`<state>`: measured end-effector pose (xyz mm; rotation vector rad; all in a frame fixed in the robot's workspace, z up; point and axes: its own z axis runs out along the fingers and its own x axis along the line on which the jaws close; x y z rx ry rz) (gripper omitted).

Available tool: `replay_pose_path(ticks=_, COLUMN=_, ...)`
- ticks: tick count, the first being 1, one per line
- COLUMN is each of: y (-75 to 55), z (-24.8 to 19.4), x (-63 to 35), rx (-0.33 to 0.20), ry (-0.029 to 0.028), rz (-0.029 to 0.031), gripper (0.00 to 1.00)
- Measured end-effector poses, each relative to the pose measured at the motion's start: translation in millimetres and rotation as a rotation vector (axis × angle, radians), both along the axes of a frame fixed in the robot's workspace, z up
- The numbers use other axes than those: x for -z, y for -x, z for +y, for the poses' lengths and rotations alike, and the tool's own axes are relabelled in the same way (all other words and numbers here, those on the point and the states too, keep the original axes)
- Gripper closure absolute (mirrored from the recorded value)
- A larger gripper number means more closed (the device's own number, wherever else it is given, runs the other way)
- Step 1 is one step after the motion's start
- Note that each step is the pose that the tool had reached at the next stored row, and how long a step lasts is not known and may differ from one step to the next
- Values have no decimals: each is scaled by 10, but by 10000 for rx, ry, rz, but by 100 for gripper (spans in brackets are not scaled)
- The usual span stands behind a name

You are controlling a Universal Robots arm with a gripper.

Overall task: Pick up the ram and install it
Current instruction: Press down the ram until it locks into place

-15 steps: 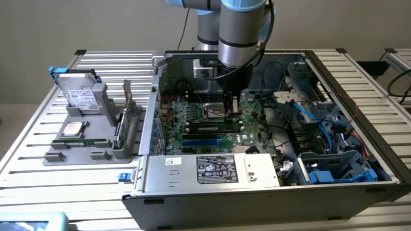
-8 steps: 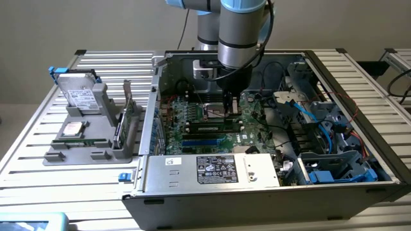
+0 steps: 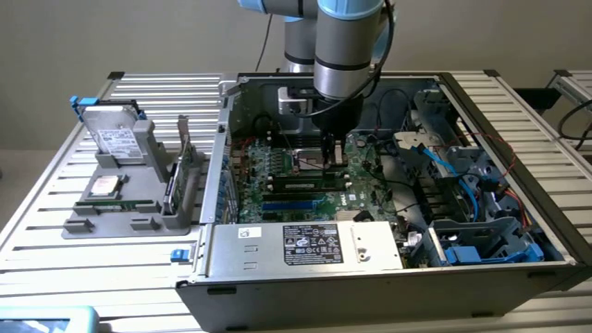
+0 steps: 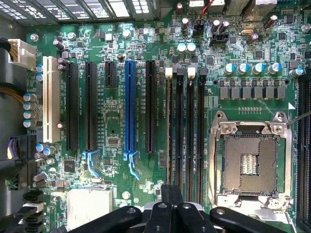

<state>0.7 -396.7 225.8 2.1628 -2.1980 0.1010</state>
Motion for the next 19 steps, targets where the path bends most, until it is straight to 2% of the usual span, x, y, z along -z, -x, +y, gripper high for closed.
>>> replay_pose_path(ticks=4, y=2, z=0, x=-1, rx=2, ry=0, rz=0, gripper=89)
replay_pose_path(ticks=9, y=62, z=0, x=-74, rx=3, ry=1, rz=2, gripper=89)
replay_pose_path(ticks=19, y=400, z=-1, x=-83, rx=2, ry=2, rz=1, gripper=89)
